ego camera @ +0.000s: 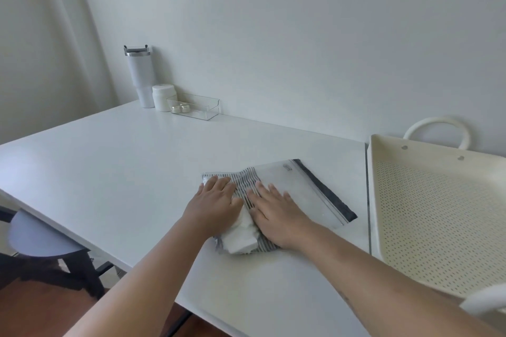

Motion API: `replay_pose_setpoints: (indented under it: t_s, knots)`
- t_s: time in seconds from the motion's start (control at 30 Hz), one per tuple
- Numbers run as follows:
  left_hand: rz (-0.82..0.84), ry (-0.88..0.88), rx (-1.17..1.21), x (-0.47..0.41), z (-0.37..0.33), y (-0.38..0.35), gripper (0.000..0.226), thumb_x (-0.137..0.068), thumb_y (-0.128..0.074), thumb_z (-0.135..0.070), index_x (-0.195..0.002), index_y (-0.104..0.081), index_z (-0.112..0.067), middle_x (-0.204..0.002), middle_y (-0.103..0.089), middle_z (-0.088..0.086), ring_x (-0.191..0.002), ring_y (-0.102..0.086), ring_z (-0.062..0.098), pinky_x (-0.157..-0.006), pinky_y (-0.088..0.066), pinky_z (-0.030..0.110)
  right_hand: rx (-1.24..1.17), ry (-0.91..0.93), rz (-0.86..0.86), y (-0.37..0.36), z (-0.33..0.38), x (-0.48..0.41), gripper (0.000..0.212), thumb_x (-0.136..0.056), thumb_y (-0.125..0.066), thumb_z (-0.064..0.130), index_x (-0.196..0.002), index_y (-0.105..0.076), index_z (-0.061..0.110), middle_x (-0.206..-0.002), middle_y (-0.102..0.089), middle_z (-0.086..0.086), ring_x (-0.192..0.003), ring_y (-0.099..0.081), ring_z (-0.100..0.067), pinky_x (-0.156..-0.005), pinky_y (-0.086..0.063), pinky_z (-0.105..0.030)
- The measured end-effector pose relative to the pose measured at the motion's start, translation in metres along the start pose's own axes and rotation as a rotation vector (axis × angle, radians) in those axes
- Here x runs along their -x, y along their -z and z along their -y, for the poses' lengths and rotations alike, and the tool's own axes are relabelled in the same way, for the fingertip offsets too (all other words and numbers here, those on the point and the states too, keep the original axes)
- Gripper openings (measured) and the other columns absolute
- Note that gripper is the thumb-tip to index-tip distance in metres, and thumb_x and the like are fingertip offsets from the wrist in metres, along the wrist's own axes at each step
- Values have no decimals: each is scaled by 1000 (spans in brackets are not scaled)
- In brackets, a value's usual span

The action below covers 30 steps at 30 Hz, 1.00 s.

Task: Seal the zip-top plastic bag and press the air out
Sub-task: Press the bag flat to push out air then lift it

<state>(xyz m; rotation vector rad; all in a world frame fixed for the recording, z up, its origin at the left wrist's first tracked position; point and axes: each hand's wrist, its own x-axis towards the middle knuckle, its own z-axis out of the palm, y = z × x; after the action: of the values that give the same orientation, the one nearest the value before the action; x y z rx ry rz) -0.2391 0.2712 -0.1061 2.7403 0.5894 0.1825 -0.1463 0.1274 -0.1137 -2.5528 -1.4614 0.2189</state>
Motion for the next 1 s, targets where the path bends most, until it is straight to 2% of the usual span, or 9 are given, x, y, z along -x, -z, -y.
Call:
replay_pose_setpoints:
  t_s: [0.13, 0.37, 0.47, 0.53, 0.7, 0.8, 0.87, 0.93, 1.0]
  knots:
    - [15, -16, -27, 1, 3, 2, 55, -95, -25, -32, -148, -32, -18, -162, -20, -1, -148, -5, 16, -120, -4, 39, 73, -155, 17, -5, -23, 10, 61, -96, -12, 57, -154, -1, 40, -165, 8, 5, -151, 11, -20, -120, 8, -46]
    - [84, -18, -93, 0, 1, 7, 57, -96, -25, -32, -152, -24, -18, -164, -10, 2, -150, 3, 20, -119, 3, 45, 106, -515, -7, 14, -38, 0, 68, -96, -12, 52, -156, 1, 23, -165, 8, -6, -151, 9, -28, -119, 8, -54]
    - [63, 5, -41, -4, 3, 11, 59, -95, -31, -35, -152, -21, -23, -164, -10, -2, -150, 3, 17, -119, 4, 48, 74, -259, -133, 19, -24, -9, 61, -100, -21, 41, -156, -2, 23, -166, 1, -5, -151, 5, -28, -119, 3, -53]
    - [74, 37, 2, -4, 2, 9, 61, -96, -32, -43, -153, -21, -25, -164, -10, -5, -150, 3, 16, -119, 3, 47, -18, -75, -103, 11, -13, -6, 59, -101, -23, 41, -156, -5, 27, -166, -1, -1, -152, 4, -24, -120, 2, -49]
    - [90, 0, -124, 4, 5, 1, 64, -91, -27, -50, -151, -25, -28, -164, -9, -9, -150, 4, 13, -119, -1, 47, 52, -159, -26, -9, -21, 0, 65, -91, -9, 64, -153, -7, 42, -166, 1, 5, -152, 5, -23, -119, 7, -51]
    - [71, -8, -157, 6, 1, 8, 64, -86, -27, -53, -145, -36, -29, -160, -24, -9, -148, -10, 17, -119, -11, 49, 71, -333, -17, 2, -34, -3, 69, -90, -8, 67, -153, -3, 40, -166, 5, 2, -151, 10, -27, -117, 11, -54]
    - [53, 27, -164, 3, -4, 14, 56, -83, -31, -50, -128, -53, -27, -143, -47, -4, -137, -30, 23, -111, -26, 44, 75, -404, -24, 8, -36, -3, 69, -92, -11, 64, -154, -8, 36, -166, 1, -3, -151, 8, -29, -117, 11, -55]
    - [12, 75, -156, -9, -8, 18, 44, -83, -37, -45, -113, -58, -22, -123, -57, 1, -121, -42, 25, -99, -32, 40, 111, -426, -75, 12, -36, 1, 66, -95, -21, 56, -154, -16, 29, -166, -4, -6, -151, 3, -30, -118, 7, -56]
    - [-34, 95, -130, -32, -13, 20, 41, -87, -43, -40, -117, -55, -16, -121, -59, 5, -118, -44, 27, -94, -35, 39, 111, -483, -118, 20, -41, 7, 63, -96, -30, 47, -153, -19, 23, -164, -12, -9, -149, -7, -31, -119, -3, -54]
